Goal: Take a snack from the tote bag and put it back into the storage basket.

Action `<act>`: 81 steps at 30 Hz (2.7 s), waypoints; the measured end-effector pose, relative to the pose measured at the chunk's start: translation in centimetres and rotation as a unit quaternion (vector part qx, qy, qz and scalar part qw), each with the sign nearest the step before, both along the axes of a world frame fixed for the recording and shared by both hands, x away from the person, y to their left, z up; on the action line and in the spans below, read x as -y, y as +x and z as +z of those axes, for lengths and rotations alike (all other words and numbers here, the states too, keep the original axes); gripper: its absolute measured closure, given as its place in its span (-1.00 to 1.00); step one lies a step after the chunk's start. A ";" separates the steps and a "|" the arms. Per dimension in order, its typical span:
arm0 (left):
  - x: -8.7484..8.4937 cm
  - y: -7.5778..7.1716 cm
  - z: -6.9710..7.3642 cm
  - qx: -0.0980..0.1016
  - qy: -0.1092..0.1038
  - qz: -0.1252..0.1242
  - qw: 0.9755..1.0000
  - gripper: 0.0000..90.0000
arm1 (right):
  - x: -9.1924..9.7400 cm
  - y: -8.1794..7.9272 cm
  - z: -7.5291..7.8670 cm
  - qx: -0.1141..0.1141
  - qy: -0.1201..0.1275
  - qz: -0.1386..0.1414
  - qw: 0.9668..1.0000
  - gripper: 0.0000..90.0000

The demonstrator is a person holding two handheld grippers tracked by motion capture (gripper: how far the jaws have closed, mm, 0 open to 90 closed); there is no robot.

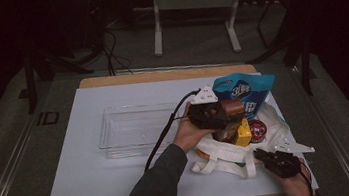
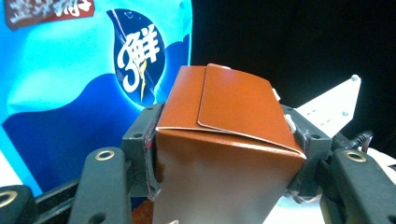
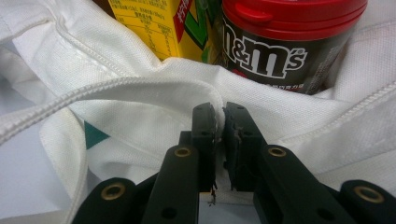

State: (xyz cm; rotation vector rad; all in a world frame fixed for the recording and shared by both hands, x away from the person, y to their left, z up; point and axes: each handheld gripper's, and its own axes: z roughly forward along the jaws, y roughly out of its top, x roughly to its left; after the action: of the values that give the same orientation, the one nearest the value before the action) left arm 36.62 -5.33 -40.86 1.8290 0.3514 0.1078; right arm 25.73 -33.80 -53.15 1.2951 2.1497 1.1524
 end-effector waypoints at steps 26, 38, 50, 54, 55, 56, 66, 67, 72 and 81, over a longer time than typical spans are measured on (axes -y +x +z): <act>-2.9 -1.4 3.7 0.012 -0.085 0.016 0.996 -0.08 | -0.1 0.0 0.0 0.001 0.000 -0.002 1.000 0.84; -3.5 -2.3 4.1 0.010 -0.067 0.005 0.998 -0.08 | 0.0 0.0 0.0 0.001 0.000 -0.002 1.000 0.84; -5.6 -3.0 5.1 0.010 -0.068 0.008 0.998 -0.08 | -0.1 0.0 0.0 0.001 -0.001 -0.003 1.000 0.84; -6.5 -3.2 5.4 0.009 -0.070 0.007 0.998 -0.08 | -0.1 0.0 0.0 0.001 -0.001 -0.003 1.000 0.84; -6.6 -3.2 5.5 0.008 -0.070 0.008 0.997 -0.08 | -0.1 0.0 0.0 0.000 -0.001 -0.003 1.000 0.84; -6.8 -3.2 5.6 0.011 -0.068 0.007 0.998 -0.08 | -0.1 0.0 0.0 0.000 -0.001 -0.003 1.000 0.84; -8.7 -3.6 6.5 0.019 -0.064 0.023 0.997 -0.07 | -0.1 0.0 0.0 0.001 -0.001 -0.003 1.000 0.84; -8.8 -3.7 6.6 0.020 -0.064 0.023 0.997 -0.08 | -0.1 0.0 0.0 0.001 -0.001 -0.003 1.000 0.84; -9.8 -3.8 7.0 0.023 -0.064 0.026 0.997 -0.07 | -0.1 0.0 0.0 0.001 -0.001 -0.003 1.000 0.84; -11.4 -3.9 7.4 0.022 -0.062 0.037 0.997 -0.07 | -0.1 -0.1 0.0 0.001 -0.001 -0.004 1.000 0.84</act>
State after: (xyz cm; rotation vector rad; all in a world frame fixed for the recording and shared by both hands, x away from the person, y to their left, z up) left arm 32.71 6.05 -33.46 1.6895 0.3868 0.1749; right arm 25.68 -33.71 -53.17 1.2992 2.1415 1.1486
